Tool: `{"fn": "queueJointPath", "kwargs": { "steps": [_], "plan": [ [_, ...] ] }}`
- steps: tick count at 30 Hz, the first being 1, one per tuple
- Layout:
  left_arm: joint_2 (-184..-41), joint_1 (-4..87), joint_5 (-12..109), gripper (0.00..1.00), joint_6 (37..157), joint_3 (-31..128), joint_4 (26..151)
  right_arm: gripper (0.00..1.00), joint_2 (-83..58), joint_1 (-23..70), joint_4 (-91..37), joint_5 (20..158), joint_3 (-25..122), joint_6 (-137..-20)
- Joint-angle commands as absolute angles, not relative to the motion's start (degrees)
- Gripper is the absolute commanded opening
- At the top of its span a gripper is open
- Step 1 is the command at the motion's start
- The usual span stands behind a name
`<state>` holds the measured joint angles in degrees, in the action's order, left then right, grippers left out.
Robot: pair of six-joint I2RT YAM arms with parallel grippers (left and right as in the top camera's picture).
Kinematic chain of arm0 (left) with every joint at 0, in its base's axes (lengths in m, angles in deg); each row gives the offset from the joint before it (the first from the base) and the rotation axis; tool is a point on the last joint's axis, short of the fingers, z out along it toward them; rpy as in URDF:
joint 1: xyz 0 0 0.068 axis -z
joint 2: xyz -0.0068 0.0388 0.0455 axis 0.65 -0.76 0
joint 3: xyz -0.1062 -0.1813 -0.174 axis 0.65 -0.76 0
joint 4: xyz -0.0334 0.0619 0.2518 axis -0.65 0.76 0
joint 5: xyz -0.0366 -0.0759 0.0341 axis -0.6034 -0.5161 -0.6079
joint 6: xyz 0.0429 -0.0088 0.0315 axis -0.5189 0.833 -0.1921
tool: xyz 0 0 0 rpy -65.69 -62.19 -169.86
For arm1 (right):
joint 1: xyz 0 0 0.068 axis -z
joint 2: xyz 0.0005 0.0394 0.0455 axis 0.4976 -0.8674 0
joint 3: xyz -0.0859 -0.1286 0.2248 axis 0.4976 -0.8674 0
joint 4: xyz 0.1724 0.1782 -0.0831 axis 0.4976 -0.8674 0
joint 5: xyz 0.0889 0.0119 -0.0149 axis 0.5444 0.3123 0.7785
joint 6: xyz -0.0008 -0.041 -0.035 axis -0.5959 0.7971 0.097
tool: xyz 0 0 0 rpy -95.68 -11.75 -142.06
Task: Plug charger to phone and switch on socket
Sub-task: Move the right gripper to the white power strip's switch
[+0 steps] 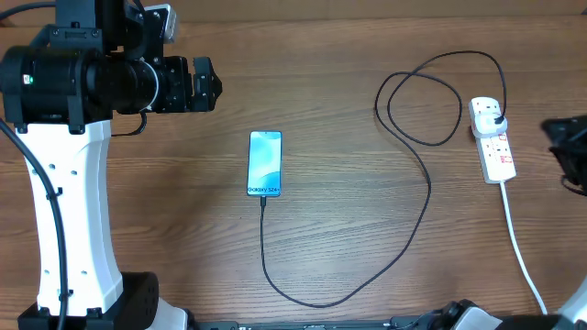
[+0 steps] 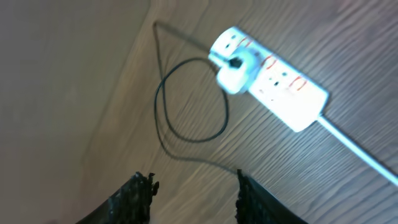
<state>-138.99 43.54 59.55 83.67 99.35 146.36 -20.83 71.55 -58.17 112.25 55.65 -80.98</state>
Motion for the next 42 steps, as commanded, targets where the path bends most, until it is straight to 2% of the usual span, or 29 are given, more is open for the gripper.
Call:
{"fn": "queueJointPath", "kwargs": {
  "steps": [1, 2, 7, 14, 19, 26, 42],
  "plan": [
    [-138.47, 44.03, 59.73, 1.00, 83.84, 99.79, 146.47, 0.42, -24.98, 75.82, -56.83, 117.54, 57.11, -77.88],
    [-138.47, 44.03, 59.73, 0.99, 83.84, 99.79, 146.47, 0.41, -26.16, 77.19, -56.07, 118.50, 57.07, -77.92],
    [-138.47, 44.03, 59.73, 1.00, 83.84, 99.79, 146.47, 0.16, -30.92, 82.09, -50.25, 127.11, 55.98, -78.30],
    [-138.47, 44.03, 59.73, 1.00, 83.84, 99.79, 146.47, 0.04, -37.15, 83.27, -42.76, 127.48, 55.58, -85.16],
    [-138.47, 44.03, 59.73, 1.00, 83.84, 99.79, 146.47, 0.04, -43.10, 83.16, -38.52, 128.00, 55.58, -90.34],
    [-138.47, 44.05, 59.73, 0.99, 83.84, 99.79, 146.47, 0.04, -50.16, 82.24, -34.76, 130.98, 55.58, -90.51],
    [-138.47, 44.03, 59.73, 0.99, 83.84, 99.79, 146.47, 0.04, -61.30, 72.73, -26.47, 125.88, 55.58, -92.24]
  ]
}}
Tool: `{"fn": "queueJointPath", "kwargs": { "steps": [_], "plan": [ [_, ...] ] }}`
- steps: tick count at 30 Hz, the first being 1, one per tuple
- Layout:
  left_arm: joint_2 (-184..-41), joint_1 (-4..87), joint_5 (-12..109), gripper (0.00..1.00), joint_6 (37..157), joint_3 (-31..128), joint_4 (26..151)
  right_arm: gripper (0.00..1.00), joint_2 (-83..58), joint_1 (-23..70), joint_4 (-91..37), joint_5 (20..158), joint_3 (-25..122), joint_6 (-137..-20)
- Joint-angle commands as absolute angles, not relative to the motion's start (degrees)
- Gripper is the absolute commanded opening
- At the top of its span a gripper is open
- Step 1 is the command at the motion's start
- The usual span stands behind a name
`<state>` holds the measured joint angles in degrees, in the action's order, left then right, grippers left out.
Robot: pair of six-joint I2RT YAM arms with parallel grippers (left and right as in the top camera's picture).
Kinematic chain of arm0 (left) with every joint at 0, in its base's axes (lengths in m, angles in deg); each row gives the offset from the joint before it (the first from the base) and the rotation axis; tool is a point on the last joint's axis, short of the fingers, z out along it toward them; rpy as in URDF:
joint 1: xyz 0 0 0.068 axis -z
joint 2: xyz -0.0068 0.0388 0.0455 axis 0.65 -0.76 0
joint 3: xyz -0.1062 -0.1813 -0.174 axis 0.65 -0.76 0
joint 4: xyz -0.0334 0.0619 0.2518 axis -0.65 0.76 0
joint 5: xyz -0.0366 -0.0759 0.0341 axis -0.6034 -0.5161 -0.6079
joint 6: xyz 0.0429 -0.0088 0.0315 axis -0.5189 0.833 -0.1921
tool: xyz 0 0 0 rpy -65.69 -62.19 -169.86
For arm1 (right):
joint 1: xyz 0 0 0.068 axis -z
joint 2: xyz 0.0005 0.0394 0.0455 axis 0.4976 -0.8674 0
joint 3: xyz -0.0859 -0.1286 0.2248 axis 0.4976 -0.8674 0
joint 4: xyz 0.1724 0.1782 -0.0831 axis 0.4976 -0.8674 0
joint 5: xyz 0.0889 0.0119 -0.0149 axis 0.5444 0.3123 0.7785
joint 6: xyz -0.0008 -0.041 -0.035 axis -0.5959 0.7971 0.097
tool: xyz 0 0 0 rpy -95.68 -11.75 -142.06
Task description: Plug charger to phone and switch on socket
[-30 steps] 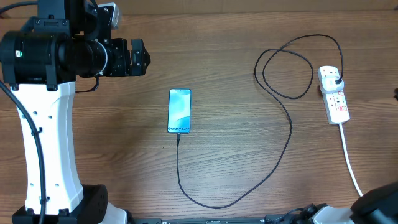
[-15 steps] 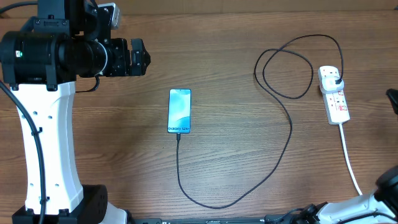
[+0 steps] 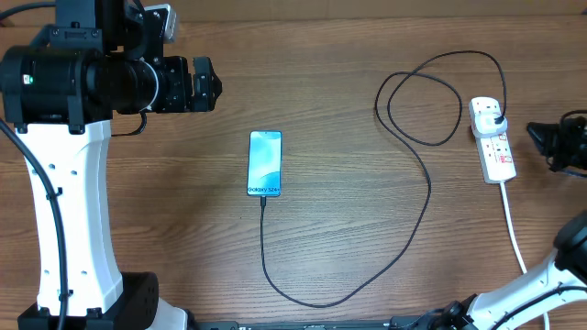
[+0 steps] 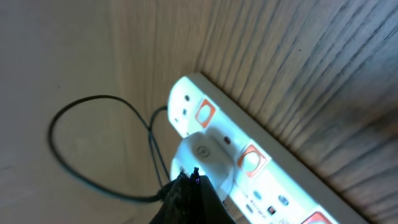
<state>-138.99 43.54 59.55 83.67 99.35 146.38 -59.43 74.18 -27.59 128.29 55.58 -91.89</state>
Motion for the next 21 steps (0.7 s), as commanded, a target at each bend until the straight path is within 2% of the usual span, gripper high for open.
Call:
{"fn": "queueJointPath", "kwargs": {
  "steps": [1, 21],
  "plan": [
    [-138.47, 44.05, 59.73, 1.00, 83.84, 99.79, 146.47, 0.04, -61.70, 72.27, -26.26, 125.43, 55.56, -92.24],
    [-138.47, 44.03, 59.73, 0.99, 83.84, 99.79, 146.47, 0.04, -65.35, 70.05, -25.23, 122.30, 55.56, -91.26]
  ]
}}
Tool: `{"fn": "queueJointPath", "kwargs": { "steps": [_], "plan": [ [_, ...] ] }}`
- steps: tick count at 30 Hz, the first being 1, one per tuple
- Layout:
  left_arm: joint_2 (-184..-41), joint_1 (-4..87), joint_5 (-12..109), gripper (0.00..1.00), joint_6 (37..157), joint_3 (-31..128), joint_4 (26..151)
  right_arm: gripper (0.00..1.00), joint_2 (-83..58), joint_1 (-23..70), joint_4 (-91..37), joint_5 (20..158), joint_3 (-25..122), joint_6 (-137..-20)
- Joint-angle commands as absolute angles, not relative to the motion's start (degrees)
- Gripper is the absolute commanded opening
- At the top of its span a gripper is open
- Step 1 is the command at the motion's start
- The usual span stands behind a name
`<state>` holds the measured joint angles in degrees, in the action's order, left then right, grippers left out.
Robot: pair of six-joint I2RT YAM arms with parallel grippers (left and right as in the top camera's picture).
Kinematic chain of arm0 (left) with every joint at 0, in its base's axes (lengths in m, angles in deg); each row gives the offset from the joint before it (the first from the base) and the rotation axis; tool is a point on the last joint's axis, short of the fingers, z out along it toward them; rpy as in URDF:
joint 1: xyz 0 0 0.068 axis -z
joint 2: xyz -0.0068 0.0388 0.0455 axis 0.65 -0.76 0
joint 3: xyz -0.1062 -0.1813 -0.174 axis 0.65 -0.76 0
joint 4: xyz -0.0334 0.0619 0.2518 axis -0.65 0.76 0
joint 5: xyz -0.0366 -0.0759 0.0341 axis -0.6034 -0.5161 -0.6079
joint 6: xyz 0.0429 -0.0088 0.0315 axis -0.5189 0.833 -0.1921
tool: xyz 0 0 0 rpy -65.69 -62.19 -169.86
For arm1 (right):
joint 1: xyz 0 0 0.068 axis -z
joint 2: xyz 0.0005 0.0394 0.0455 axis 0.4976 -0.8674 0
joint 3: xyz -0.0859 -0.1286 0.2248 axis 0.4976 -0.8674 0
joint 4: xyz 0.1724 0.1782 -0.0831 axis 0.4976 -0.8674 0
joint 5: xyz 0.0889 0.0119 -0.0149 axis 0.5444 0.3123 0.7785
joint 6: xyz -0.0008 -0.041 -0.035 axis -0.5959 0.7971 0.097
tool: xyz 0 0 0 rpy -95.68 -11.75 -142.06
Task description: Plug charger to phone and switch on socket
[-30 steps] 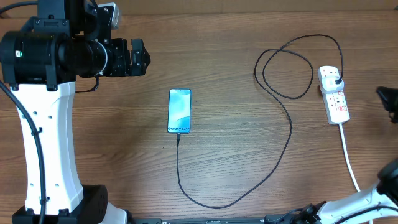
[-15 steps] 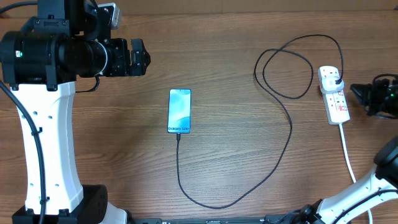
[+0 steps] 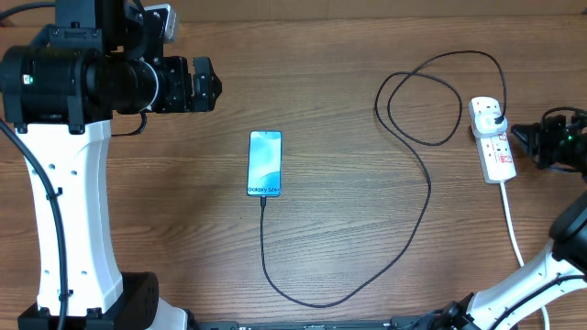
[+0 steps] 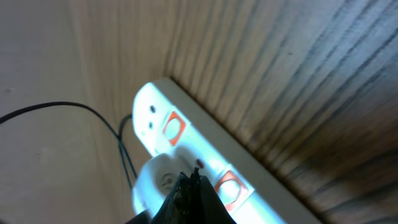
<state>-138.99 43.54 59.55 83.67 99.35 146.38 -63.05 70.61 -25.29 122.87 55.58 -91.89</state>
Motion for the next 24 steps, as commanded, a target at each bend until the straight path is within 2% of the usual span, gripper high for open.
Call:
{"fn": "queueJointPath", "kwargs": {
  "steps": [1, 24],
  "plan": [
    [-138.47, 44.03, 59.73, 1.00, 83.84, 99.79, 146.47, 0.04, -65.65, 69.89, -25.21, 122.32, 55.56, -90.84],
    [-138.47, 44.03, 59.73, 1.00, 83.84, 99.79, 146.47, 0.04, -65.94, 67.77, -28.51, 120.81, 55.56, -89.77]
  ]
}}
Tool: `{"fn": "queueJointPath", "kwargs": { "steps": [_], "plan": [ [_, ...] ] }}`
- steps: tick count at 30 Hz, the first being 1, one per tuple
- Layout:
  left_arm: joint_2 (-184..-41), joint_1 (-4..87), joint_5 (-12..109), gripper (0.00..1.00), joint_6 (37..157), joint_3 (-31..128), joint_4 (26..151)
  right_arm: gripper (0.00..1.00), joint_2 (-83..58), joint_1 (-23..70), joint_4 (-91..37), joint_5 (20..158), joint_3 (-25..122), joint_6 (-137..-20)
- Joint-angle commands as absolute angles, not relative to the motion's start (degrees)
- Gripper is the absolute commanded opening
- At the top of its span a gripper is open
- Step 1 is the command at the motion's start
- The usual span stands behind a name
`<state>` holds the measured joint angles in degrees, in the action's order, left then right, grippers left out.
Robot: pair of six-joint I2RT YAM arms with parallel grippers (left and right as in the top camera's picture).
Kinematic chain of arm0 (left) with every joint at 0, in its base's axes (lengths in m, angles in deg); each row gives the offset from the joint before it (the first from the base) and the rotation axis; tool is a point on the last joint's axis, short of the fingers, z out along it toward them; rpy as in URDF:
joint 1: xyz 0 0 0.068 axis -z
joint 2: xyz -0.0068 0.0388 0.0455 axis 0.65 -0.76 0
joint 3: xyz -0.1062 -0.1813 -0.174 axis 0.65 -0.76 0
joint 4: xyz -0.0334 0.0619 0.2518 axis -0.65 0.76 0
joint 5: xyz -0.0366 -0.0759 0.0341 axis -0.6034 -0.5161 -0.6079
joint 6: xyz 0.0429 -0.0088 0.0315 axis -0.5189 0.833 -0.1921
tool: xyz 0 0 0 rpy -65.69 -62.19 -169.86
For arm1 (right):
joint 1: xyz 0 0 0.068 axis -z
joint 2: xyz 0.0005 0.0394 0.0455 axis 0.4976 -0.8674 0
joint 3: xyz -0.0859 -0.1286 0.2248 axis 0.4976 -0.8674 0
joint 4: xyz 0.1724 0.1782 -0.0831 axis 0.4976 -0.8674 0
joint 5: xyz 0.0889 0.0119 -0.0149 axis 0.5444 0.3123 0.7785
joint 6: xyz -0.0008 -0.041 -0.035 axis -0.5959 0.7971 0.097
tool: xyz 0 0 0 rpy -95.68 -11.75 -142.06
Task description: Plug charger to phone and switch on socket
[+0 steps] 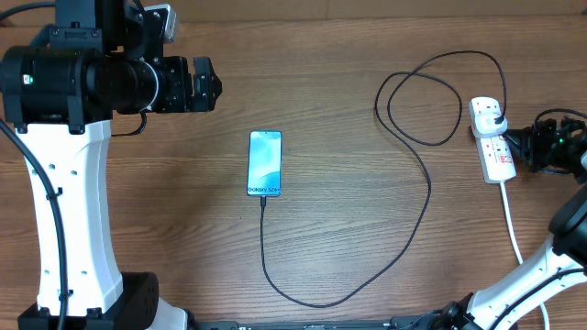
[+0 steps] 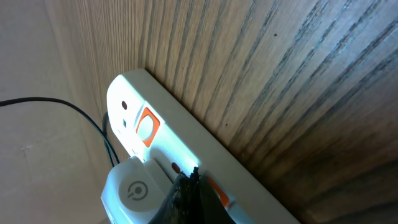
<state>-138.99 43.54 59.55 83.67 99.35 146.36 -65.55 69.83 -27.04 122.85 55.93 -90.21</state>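
The phone [image 1: 264, 163] lies screen-up at mid-table, its screen lit, with the black cable [image 1: 424, 188] plugged into its near end. The cable loops round to the white charger plug [image 2: 134, 194] seated in the white power strip [image 1: 492, 142] at the right. My right gripper [image 2: 193, 175] is shut, its tips pressed together against the strip at an orange rocker switch [image 2: 213, 188] beside the plug. Another orange switch [image 2: 147, 124] sits farther along the strip. My left gripper [image 1: 204, 85] is held high at the upper left, far from the phone; its jaws are not readable.
The strip's white mains lead [image 1: 518, 249] runs toward the near right edge. The cable forms a wide loop [image 1: 417, 96] left of the strip. The left arm's white column [image 1: 69, 211] stands along the left side.
My right gripper has closed in on the power strip; its shut tips now touch the strip at the switch beside the charger plug. Phone, cable and left arm have not moved.
First my right gripper was open, above and to the right of the strip. It was then shut and closer to the strip, then closer still over the plug. Its tips now rest on the strip by the switch. The phone stayed plugged in throughout.
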Motion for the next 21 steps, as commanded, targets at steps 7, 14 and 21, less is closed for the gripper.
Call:
{"fn": "queueJointPath", "kwargs": {
  "steps": [7, 14, 21],
  "plan": [
    [-138.47, 44.03, 59.73, 1.00, 83.84, 99.79, 146.47, 0.04, -65.94, 66.22, -29.62, 119.63, 55.56, -89.14],
    [-138.47, 44.03, 59.73, 0.99, 83.84, 99.79, 146.47, 0.04, -65.94, 65.41, -30.95, 118.21, 55.56, -89.14],
    [-138.47, 44.03, 59.73, 1.00, 83.84, 99.79, 146.47, 0.04, -65.94, 65.41, -32.16, 118.17, 55.56, -88.87]
  ]
}}
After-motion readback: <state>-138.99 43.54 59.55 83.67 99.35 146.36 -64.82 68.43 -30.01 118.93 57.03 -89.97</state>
